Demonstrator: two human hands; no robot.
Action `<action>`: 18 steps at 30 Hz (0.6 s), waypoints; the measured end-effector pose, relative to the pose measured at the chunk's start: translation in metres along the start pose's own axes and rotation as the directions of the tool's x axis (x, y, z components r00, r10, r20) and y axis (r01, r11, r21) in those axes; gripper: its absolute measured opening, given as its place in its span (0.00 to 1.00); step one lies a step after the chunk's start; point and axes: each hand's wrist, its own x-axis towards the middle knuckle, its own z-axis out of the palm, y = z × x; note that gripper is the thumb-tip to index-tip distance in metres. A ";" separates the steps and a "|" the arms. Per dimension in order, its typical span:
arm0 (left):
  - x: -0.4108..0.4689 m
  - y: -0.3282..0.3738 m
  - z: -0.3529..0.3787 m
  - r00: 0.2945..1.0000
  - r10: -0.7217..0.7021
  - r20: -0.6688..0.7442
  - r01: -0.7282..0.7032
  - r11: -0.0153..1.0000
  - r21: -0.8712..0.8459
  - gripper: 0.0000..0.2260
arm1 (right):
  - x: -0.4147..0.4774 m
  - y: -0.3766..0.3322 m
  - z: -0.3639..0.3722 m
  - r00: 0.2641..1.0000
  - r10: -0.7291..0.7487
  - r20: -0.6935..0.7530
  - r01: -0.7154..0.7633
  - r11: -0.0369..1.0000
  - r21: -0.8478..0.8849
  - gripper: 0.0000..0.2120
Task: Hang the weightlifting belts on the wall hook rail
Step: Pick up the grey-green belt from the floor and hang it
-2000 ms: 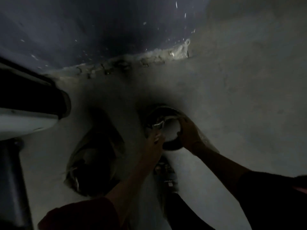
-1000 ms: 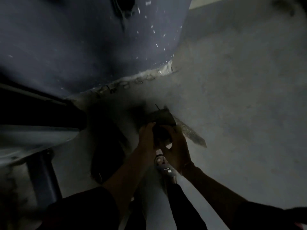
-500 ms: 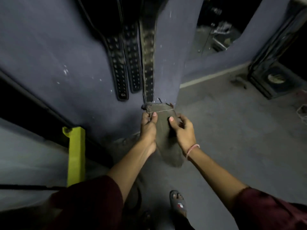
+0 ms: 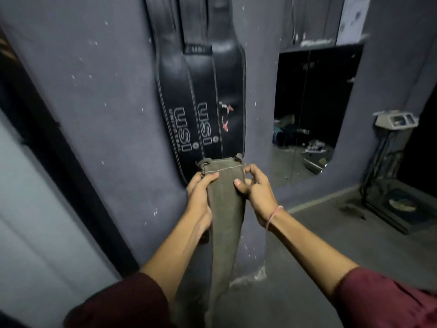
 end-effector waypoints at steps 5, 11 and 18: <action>-0.004 0.071 0.022 0.994 0.107 -0.017 -0.108 0.994 -0.036 0.13 | 0.018 -0.060 0.017 0.998 -0.067 -0.020 0.067 0.998 -0.004 0.10; -0.015 0.112 0.049 0.977 0.205 0.064 -0.207 0.978 0.016 0.14 | 0.025 -0.118 0.038 0.970 -0.230 0.079 0.211 0.957 0.197 0.08; -0.015 0.143 0.071 0.928 0.369 0.055 -0.373 0.921 0.115 0.15 | 0.035 -0.155 0.036 0.949 -0.307 0.074 0.287 0.936 0.204 0.07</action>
